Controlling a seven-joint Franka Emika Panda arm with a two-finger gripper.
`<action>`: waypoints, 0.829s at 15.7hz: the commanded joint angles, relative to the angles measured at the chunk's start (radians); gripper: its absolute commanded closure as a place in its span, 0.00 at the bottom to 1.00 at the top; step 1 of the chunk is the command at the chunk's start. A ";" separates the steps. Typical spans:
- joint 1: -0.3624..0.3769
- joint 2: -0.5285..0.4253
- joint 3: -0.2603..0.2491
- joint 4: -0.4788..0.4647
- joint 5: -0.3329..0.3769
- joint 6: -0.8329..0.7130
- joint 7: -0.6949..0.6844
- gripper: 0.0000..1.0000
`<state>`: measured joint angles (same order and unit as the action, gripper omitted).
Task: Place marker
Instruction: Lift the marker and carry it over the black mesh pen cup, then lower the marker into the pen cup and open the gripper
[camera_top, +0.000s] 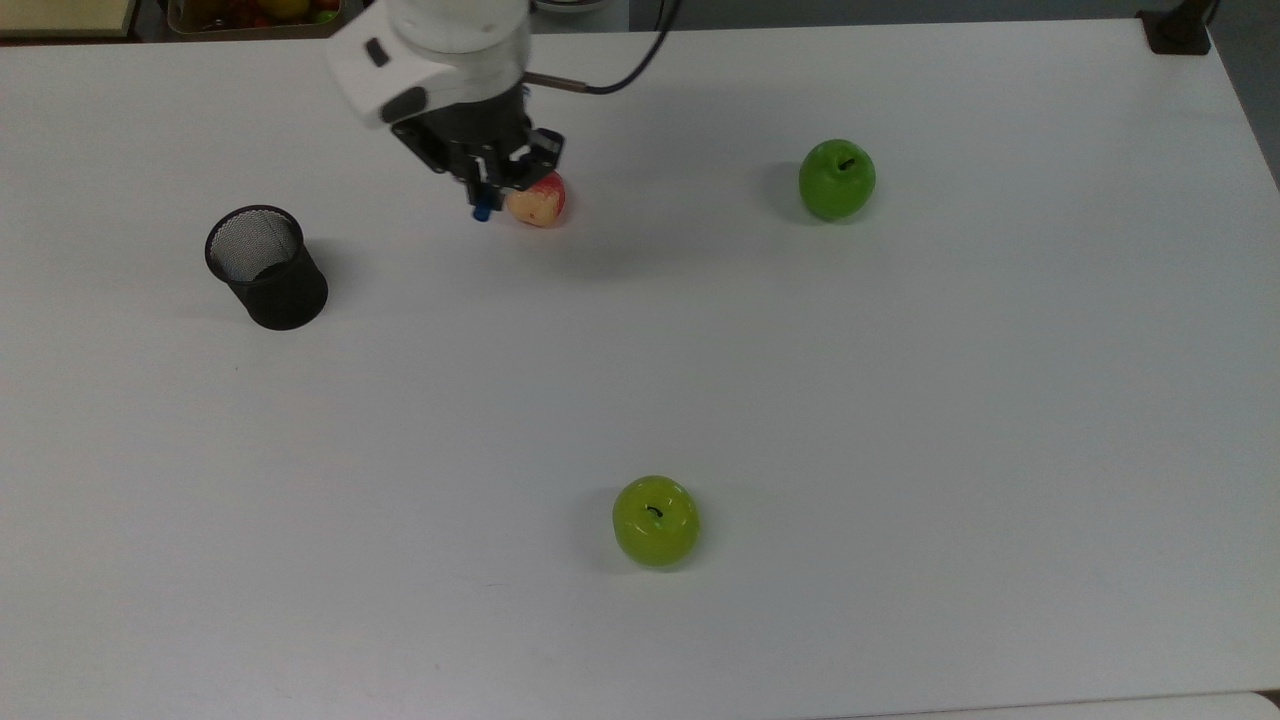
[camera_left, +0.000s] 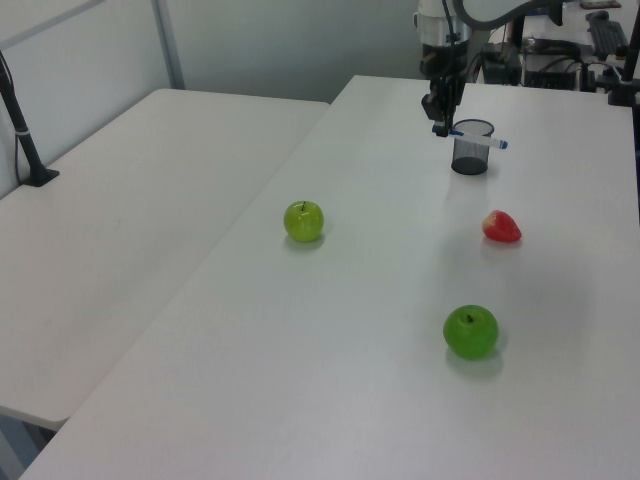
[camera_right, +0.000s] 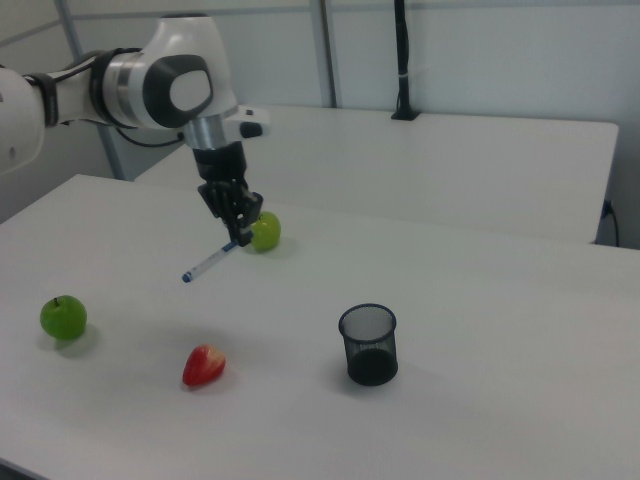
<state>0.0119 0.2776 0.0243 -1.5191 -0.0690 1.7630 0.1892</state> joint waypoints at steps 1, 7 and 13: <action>-0.073 0.006 -0.023 0.007 -0.009 -0.005 -0.118 0.93; -0.170 0.038 -0.067 0.002 -0.005 0.211 -0.186 0.93; -0.248 0.063 -0.067 -0.009 -0.003 0.418 -0.192 0.93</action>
<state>-0.2153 0.3366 -0.0403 -1.5211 -0.0698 2.1008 0.0162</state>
